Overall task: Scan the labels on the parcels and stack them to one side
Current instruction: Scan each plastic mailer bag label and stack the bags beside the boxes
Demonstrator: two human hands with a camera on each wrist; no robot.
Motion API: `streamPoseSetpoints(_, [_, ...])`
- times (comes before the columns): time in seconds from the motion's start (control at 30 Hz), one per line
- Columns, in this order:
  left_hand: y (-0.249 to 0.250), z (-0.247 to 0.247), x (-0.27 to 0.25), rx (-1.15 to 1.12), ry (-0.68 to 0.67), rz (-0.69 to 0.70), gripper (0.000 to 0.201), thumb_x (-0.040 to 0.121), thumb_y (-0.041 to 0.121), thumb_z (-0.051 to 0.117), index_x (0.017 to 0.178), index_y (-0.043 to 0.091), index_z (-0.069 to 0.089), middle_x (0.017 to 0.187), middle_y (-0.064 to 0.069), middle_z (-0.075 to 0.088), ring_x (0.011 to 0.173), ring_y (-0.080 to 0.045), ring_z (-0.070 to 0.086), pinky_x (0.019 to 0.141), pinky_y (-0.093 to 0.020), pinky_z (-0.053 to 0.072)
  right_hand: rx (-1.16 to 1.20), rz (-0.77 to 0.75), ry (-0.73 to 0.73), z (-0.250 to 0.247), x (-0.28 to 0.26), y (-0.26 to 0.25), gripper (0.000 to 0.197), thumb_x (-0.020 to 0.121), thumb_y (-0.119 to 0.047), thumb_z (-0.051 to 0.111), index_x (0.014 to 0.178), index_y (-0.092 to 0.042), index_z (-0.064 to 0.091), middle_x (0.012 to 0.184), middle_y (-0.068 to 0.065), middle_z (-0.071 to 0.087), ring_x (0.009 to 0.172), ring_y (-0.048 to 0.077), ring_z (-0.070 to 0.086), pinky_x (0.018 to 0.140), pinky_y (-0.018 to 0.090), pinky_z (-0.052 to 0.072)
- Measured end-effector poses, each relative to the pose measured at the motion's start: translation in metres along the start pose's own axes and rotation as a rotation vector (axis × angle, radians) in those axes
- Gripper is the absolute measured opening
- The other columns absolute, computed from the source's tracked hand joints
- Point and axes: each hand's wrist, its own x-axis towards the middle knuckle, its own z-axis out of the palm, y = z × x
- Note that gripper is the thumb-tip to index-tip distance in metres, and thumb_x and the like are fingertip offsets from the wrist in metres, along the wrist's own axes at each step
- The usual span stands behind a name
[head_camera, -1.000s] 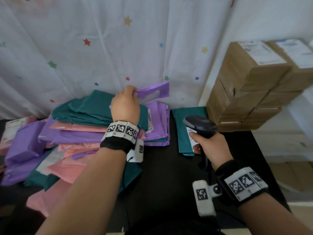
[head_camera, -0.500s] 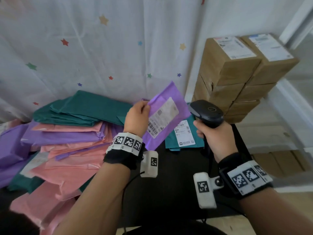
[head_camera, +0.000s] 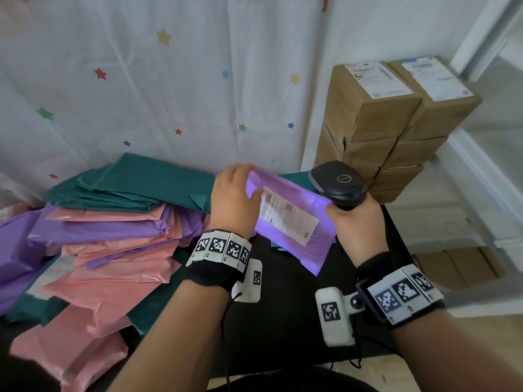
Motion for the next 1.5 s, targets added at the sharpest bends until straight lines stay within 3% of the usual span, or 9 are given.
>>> streamPoseSetpoints(0.13, [-0.014, 0.016, -0.013, -0.276, -0.274, -0.545, 0.013, 0.093, 0.029, 0.055, 0.101, 0.019, 0.052, 0.109, -0.01, 0.053, 0.105, -0.026, 0.053, 0.089, -0.027, 0.037, 0.245, 0.088, 0.118, -0.003, 0.003, -0.002, 0.015, 0.078, -0.003, 0.069, 0.084, -0.017, 0.066, 0.075, -0.002, 0.068, 0.064, 0.008, 0.061, 0.062, 0.024, 0.046])
streamPoseSetpoints(0.37, [0.007, 0.051, -0.039, -0.838, -0.782, -0.787, 0.028, 0.098, 0.039, 0.047, 0.108, 0.015, 0.056, 0.094, -0.003, 0.068, 0.085, -0.018, 0.066, 0.087, -0.035, 0.052, 0.471, 0.163, 0.192, 0.001, 0.004, -0.002, 0.016, 0.074, -0.005, 0.073, 0.081, -0.019, 0.071, 0.073, -0.01, 0.074, 0.07, 0.006, 0.069, 0.058, 0.024, 0.054])
streamPoseSetpoints(0.53, [0.007, 0.049, -0.038, -1.082, -0.578, -0.848, 0.035, 0.087, 0.001, 0.063, 0.121, -0.002, 0.056, 0.105, -0.015, 0.07, 0.079, -0.023, 0.067, 0.071, -0.03, 0.058, 0.453, 0.22, 0.179, -0.002, 0.004, 0.013, 0.007, 0.067, -0.015, 0.073, 0.069, -0.021, 0.07, 0.069, -0.011, 0.073, 0.069, 0.006, 0.067, 0.07, 0.034, 0.053])
streamPoseSetpoints(0.67, [0.0, 0.041, -0.03, -1.156, -0.459, -0.856, 0.017, 0.085, -0.006, 0.061, 0.1, 0.001, 0.066, 0.1, -0.013, 0.073, 0.089, -0.026, 0.07, 0.083, -0.038, 0.058, 0.349, 0.2, 0.148, -0.001, 0.001, 0.022, 0.009, 0.072, -0.011, 0.071, 0.08, -0.014, 0.069, 0.064, -0.007, 0.069, 0.059, 0.006, 0.062, 0.061, 0.033, 0.05])
streamPoseSetpoints(0.77, [-0.006, 0.037, -0.023, -0.957, -0.35, -0.773, 0.007, 0.085, 0.002, 0.065, 0.092, 0.004, 0.064, 0.107, -0.022, 0.068, 0.102, -0.035, 0.064, 0.096, -0.051, 0.049, 0.293, 0.181, 0.11, 0.002, -0.002, 0.023, 0.015, 0.076, -0.011, 0.074, 0.089, -0.015, 0.068, 0.086, 0.007, 0.073, 0.082, 0.025, 0.069, 0.081, 0.049, 0.058])
streamPoseSetpoints(0.97, [-0.014, 0.032, -0.019, -0.615, -0.199, -0.584, 0.025, 0.083, 0.01, 0.07, 0.071, 0.011, 0.047, 0.064, -0.004, 0.045, 0.059, -0.016, 0.042, 0.056, -0.027, 0.036, 0.27, 0.13, 0.048, 0.006, -0.008, 0.011, 0.025, 0.077, -0.029, 0.082, 0.097, -0.021, 0.07, 0.095, 0.006, 0.074, 0.094, 0.027, 0.069, 0.09, 0.053, 0.054])
streamPoseSetpoints(1.1, [-0.017, 0.034, -0.022, -0.603, -0.179, -0.58, 0.028, 0.083, 0.006, 0.068, 0.069, 0.012, 0.045, 0.062, -0.002, 0.043, 0.056, -0.012, 0.039, 0.05, -0.018, 0.035, 0.27, 0.12, -0.084, 0.011, -0.012, 0.006, 0.02, 0.079, -0.027, 0.082, 0.088, -0.035, 0.066, 0.089, -0.006, 0.073, 0.089, 0.019, 0.07, 0.086, 0.045, 0.058])
streamPoseSetpoints(1.27, [-0.02, 0.036, -0.025, -0.644, -0.159, -0.559, 0.032, 0.083, -0.001, 0.066, 0.064, 0.017, 0.047, 0.054, 0.007, 0.045, 0.038, 0.007, 0.045, 0.04, -0.005, 0.032, 0.312, 0.153, -0.156, 0.016, -0.012, 0.009, 0.031, 0.078, -0.025, 0.082, 0.106, -0.018, 0.073, 0.083, -0.006, 0.073, 0.077, 0.005, 0.069, 0.068, 0.024, 0.058])
streamPoseSetpoints(1.5, [-0.022, 0.036, -0.024, -0.665, -0.177, -0.569, 0.007, 0.085, 0.002, 0.065, 0.086, 0.006, 0.059, 0.074, -0.001, 0.062, 0.065, -0.008, 0.056, 0.051, -0.01, 0.044, 0.294, 0.164, -0.21, 0.016, -0.008, 0.012, 0.027, 0.08, -0.026, 0.08, 0.105, -0.026, 0.069, 0.092, -0.005, 0.072, 0.088, 0.009, 0.068, 0.058, 0.013, 0.052])
